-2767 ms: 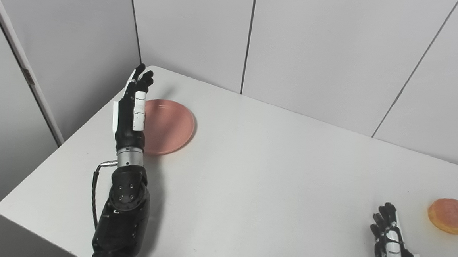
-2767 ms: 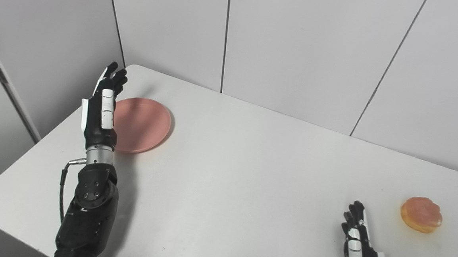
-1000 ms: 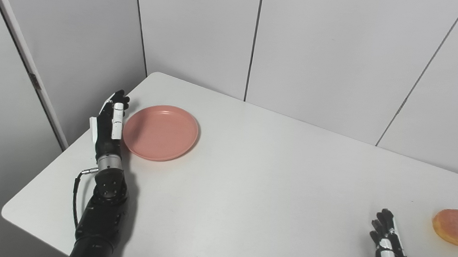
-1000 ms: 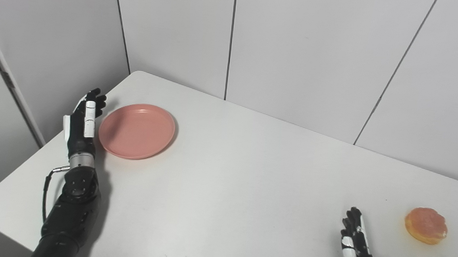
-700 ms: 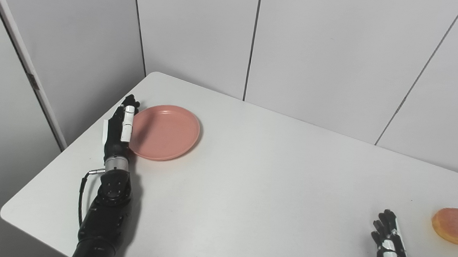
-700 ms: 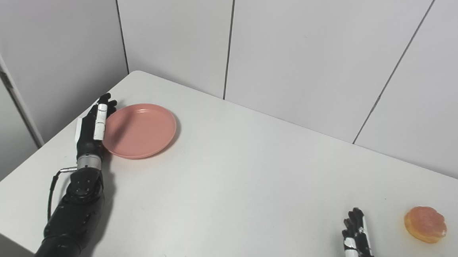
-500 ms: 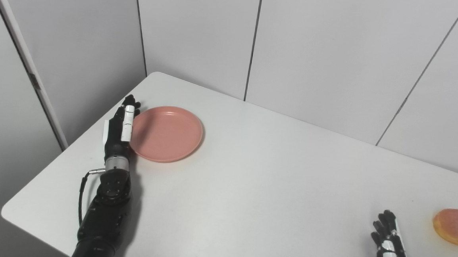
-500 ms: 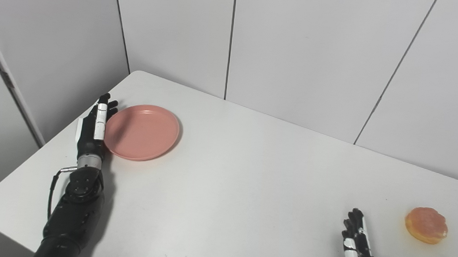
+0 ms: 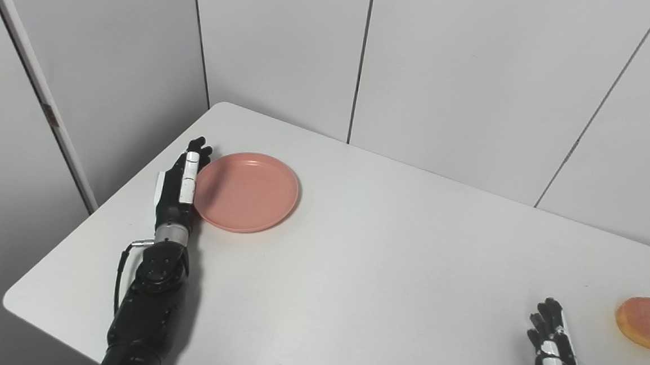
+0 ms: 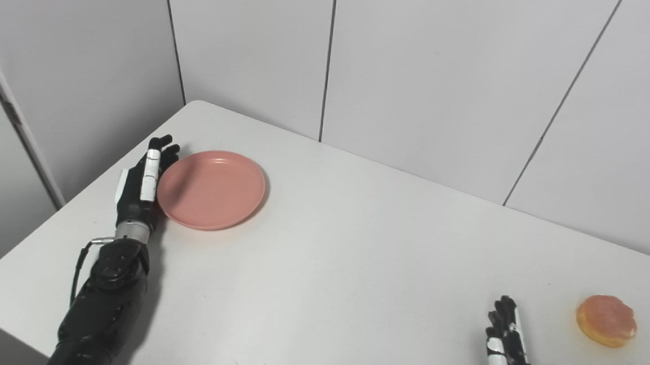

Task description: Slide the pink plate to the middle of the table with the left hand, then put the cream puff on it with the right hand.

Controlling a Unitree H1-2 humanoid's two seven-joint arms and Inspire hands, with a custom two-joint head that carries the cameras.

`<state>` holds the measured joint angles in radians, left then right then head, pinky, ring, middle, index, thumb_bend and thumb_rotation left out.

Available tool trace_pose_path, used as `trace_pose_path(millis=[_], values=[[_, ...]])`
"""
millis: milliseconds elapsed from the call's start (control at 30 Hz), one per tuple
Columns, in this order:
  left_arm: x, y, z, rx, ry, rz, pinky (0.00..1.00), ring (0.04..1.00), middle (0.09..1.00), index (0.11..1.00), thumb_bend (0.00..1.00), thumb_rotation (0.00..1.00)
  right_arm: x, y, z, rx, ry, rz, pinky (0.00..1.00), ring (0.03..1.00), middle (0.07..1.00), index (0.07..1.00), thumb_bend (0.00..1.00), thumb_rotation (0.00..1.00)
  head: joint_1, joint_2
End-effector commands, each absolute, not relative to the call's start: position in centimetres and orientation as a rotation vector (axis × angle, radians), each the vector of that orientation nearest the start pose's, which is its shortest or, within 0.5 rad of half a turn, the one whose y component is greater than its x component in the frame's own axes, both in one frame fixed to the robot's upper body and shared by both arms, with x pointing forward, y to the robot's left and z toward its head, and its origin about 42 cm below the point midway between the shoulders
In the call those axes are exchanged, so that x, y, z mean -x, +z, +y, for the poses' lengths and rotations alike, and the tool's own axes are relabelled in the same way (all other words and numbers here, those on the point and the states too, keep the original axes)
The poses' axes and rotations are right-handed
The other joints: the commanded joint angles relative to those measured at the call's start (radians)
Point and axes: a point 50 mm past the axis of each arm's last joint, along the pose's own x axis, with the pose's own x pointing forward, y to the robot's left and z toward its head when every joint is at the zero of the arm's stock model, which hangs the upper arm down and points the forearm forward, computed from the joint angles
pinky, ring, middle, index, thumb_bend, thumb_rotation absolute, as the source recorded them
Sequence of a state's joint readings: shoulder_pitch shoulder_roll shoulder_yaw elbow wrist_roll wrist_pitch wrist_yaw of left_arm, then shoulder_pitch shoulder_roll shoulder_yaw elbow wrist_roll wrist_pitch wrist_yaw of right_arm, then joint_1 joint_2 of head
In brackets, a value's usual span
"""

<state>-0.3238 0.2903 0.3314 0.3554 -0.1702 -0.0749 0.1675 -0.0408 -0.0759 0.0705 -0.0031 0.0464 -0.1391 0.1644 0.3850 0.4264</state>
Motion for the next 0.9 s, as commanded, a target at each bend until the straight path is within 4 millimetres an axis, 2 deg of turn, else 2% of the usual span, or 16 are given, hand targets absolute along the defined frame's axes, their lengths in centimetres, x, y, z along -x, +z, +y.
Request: trace_pose_path(millis=[0,333,600,867], values=[[-37.9,15.6,38.9,-0.012,0.425,-0.166,0.91,0.867,0.849,0.837,0.79,1.00,-30.0,12.7,-20.3,0.034,0.246,-0.248,1.00,1.000,1.000,1.000,0.35,0.91,0.001,0.001],[-38.1,15.6,36.6,-0.058,0.321,-0.172,0.91,0.875,0.853,0.852,0.81,1.00,-30.1,12.6,-20.2,0.036,0.244,-0.238,1.00,1.000,1.000,1.000,0.37,0.93,-0.008,0.005],[-38.1,16.1,34.4,-0.058,0.258,-0.146,0.92,0.885,0.859,0.854,0.78,1.00,-30.2,12.5,-20.3,0.034,0.238,-0.251,1.00,1.000,1.000,1.000,0.38,0.89,-0.022,0.014],[-38.2,16.1,32.4,-0.073,0.190,-0.134,0.93,0.874,0.851,0.844,0.84,1.00,-30.6,12.8,-20.6,0.024,0.216,-0.263,1.00,1.000,1.000,1.000,0.40,0.92,-0.040,0.032]])
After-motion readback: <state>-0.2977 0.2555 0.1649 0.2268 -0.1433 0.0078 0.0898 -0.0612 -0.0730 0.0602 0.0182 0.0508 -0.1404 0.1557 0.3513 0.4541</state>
